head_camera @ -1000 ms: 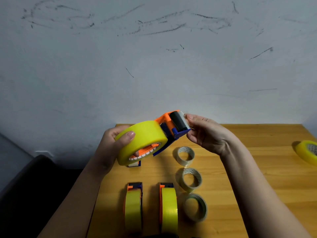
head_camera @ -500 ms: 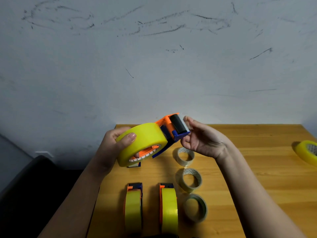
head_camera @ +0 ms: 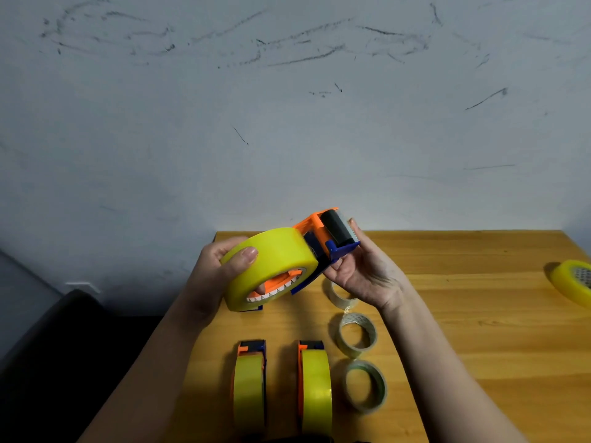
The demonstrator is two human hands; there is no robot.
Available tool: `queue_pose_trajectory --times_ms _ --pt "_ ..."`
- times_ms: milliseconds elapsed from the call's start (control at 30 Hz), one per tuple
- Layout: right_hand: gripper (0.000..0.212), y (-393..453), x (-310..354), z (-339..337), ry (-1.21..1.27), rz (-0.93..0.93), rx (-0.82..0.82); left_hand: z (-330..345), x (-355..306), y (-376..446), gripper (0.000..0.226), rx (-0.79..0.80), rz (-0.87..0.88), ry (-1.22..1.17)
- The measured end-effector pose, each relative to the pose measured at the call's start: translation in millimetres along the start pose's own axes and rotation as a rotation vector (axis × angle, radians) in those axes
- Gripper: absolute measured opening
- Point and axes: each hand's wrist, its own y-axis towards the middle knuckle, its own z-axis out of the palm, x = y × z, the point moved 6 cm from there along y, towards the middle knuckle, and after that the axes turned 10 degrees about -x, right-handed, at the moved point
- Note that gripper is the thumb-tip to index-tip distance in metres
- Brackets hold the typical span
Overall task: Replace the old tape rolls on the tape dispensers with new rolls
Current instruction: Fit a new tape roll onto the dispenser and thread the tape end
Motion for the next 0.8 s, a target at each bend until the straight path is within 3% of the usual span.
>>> queue_pose_trajectory --times_ms 133,233,367,433,600,800 --pt "0.027 -1 -2 -5 -0.010 0.033 -0.103 1 0 -1 0.044 -0.018 -0.003 -0.010" --pt "0.018 -1 -4 -7 -0.037 0.084 -0.087 2 0 -1 0.046 -0.010 -0.006 -0.002" --pt "0.034 -4 1 -2 -0.073 0.121 0.022 1 -2 -1 0.050 -0.003 0.004 -0.002" --pt "0.034 -4 9 -4 -0.117 0.099 0.001 0 -1 -1 0.050 -0.003 -0.004 -0.001" --pt "0.061 -1 31 -15 -0.161 0.055 -0.066 -2 -2 -1 0.068 0.009 0.008 0.027" --pt "0.043 -1 12 -12 -0.086 0.118 0.004 6 -2 -1 0.058 0.013 -0.013 0.010"
